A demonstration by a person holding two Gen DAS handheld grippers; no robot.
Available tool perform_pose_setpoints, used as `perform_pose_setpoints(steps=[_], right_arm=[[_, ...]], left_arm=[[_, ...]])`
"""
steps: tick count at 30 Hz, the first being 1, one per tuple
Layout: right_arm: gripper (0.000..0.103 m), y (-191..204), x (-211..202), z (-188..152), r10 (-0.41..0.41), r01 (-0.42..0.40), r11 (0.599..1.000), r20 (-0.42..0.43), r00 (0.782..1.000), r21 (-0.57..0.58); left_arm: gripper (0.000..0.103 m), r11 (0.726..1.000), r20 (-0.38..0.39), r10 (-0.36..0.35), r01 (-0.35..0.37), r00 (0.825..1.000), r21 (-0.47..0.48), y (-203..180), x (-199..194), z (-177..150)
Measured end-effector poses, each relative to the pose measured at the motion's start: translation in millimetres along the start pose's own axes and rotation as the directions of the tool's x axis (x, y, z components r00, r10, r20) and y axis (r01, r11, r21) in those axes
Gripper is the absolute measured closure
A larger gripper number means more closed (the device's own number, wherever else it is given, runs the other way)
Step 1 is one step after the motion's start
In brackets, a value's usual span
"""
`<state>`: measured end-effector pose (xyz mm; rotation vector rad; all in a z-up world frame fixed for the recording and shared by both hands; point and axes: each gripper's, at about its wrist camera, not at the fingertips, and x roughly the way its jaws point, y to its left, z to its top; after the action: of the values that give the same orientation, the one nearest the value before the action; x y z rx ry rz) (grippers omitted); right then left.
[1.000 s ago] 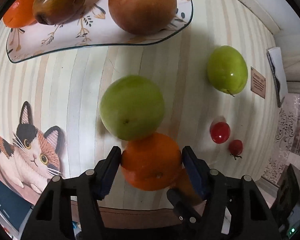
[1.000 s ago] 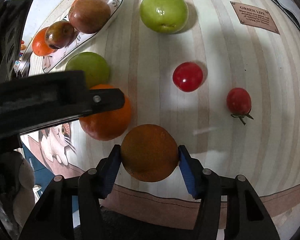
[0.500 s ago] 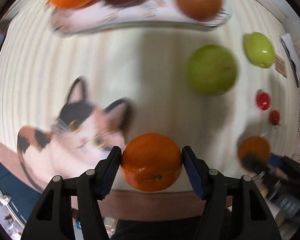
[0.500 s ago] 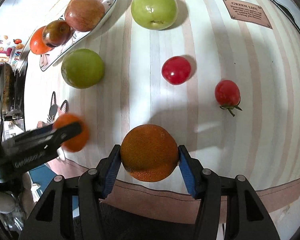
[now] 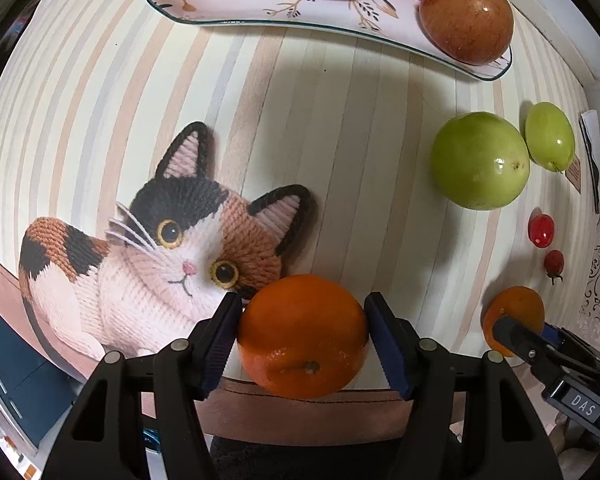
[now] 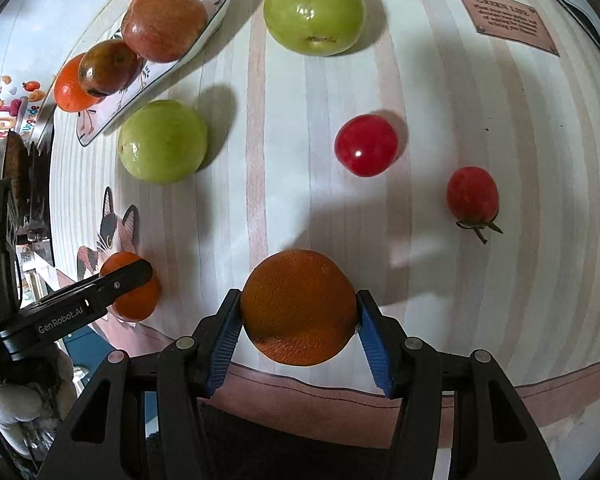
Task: Organize fruits
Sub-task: 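Grasp an orange with the left tool while the right tool grasps another orange, then lower both oranges onto the plate beside the other fruit and release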
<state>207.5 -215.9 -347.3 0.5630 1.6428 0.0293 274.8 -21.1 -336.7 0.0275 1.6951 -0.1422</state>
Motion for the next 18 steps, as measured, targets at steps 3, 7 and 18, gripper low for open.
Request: perform_pose_setpoints(steps=[3,7,18], right_arm=[[0.044,4.8,2.0,-0.1,-0.015,0.015,1.000,0.001,1.000,-0.015],[0.044,11.8,-2.6,2.4,-0.003,0.004,1.000,0.016,1.000,-0.020],[0.044,62.8,-92.7,73.2,0.118,-0.103,0.991,0.202,0.972,-0.087]], left_arm=[[0.043,1.000,0.015,0.006,-0.006,1.000,0.002,13.1,-4.7,7.2],[0.043,1.000,0.054,-0.019,0.018,0.998,0.006,10.5,-31.7,7.8],[0.043,0.996,0.242,-0.081,0.084,0.967,-0.002,32.5,-132.0,60.1]])
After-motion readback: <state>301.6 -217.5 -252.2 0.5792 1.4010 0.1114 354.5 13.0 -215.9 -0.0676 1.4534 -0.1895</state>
